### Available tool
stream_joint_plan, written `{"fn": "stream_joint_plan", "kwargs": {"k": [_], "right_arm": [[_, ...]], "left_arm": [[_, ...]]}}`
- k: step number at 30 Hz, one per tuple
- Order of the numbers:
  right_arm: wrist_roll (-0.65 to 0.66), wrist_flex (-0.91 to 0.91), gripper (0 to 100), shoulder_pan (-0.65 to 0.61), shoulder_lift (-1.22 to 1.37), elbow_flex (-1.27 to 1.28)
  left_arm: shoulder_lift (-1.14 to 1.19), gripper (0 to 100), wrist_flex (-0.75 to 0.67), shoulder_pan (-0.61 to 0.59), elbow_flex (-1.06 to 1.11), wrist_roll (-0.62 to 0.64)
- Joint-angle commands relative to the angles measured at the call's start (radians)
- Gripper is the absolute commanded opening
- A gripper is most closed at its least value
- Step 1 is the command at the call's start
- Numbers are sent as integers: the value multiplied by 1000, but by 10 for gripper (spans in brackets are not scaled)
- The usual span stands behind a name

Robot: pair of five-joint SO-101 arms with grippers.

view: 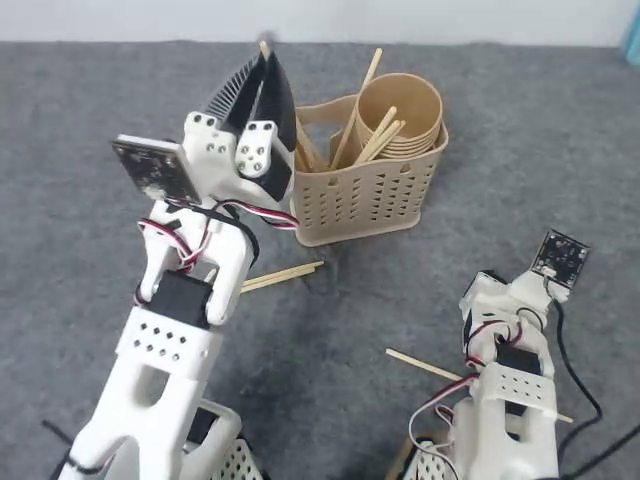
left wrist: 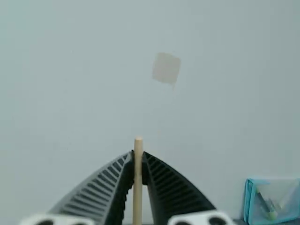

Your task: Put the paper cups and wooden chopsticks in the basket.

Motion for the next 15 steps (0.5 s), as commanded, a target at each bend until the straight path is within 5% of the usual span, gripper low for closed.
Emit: {"fn": "stream_joint_plan", "kwargs": {"k": [1,9,15], "right_arm": [[15,-21,9,-8,-27,-12],[15,-21,9,-8,-27,-12],[15,-21,9,-8,-27,-12]], "left_arm": [[-6,13,92,11,-15,-6],[219,23,183,-57,-193,-5],[206,234,460,-58,-344,0]]}}
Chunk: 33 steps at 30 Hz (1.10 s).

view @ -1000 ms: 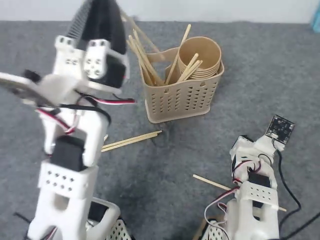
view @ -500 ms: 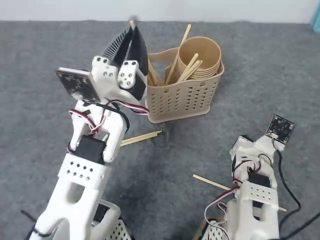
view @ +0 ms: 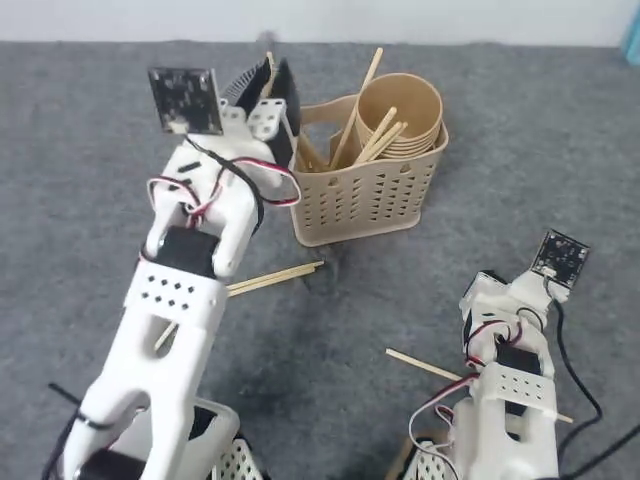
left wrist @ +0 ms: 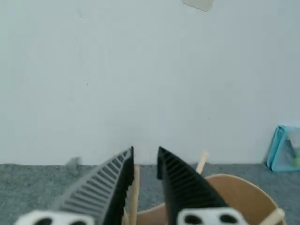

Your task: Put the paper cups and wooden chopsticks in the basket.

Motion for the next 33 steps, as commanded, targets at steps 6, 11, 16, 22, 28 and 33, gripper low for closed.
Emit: {"fn": "stream_joint_plan", "kwargs": {"k": [6,11,16,22,28,33], "right_arm": [[15,-21,9,-8,-27,-12],[15,-21,9,-8,-27,-12],[15,-21,9,-8,-27,-11],[15,-21,9,-8,-27,-9],[15,-18,9,-8,-27,-8],[15,-15,9,-8,-27,-8]], "left_arm": [[-132,295,428,-14,-243,52],[-167,212,605,-170,-335,117],[-167,187,795,-381,-363,157],[-173,188,1060,-534,-303,164],[-173,188,1000,-628,-45,164],[-173,188,893,-701,173,164]]}}
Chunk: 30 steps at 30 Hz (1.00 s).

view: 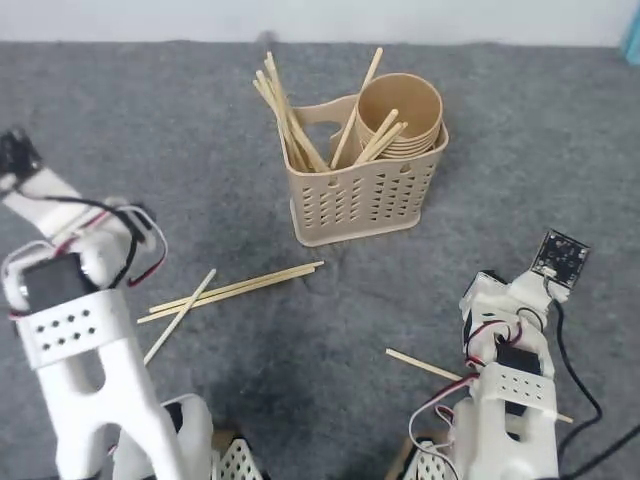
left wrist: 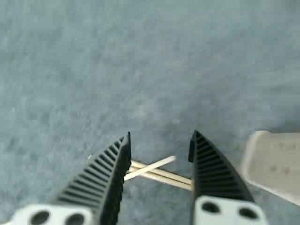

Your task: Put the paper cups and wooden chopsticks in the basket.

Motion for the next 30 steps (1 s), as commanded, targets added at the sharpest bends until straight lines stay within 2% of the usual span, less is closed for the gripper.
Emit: {"fn": "stream_joint_plan", "kwargs": {"k": [1,6,14,20,30], "right_arm": [[15,-16,9,-8,-27,-8],[15,-15,9,-10,-27,-8],[15,-13,9,-10,-27,-6],[15,-12,9,-24,-27,0],[15,-12,9,-24,-27,5]], "left_arm": [[-34,188,-69,-25,114,12],[-32,189,-92,-46,245,11],[-28,189,-282,-83,447,9],[-26,189,-336,-83,509,9],[12,189,-334,-83,524,9]]}}
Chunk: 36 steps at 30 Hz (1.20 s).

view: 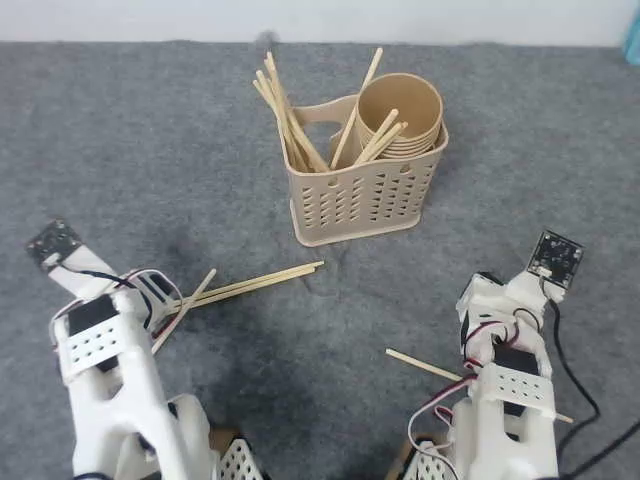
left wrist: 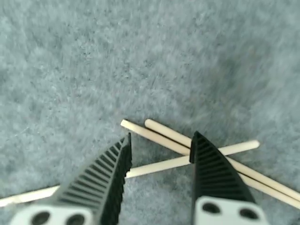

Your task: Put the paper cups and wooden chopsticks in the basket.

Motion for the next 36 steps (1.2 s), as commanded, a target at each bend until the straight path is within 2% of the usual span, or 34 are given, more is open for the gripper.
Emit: {"fn": "stream_joint_plan", "kwargs": {"k": [1,10,25,36], "right_arm": [[15,-12,9,-5,-27,-6],[15,-12,9,-5,-27,-5],[15,-12,9,-5,-27,-2],[15,-10,9,1,-27,11]], "left_arm": [[38,189,-17,-2,-8,8],[302,189,-35,2,-130,8],[385,185,-34,72,-262,12],[388,184,-40,69,-277,12]]}}
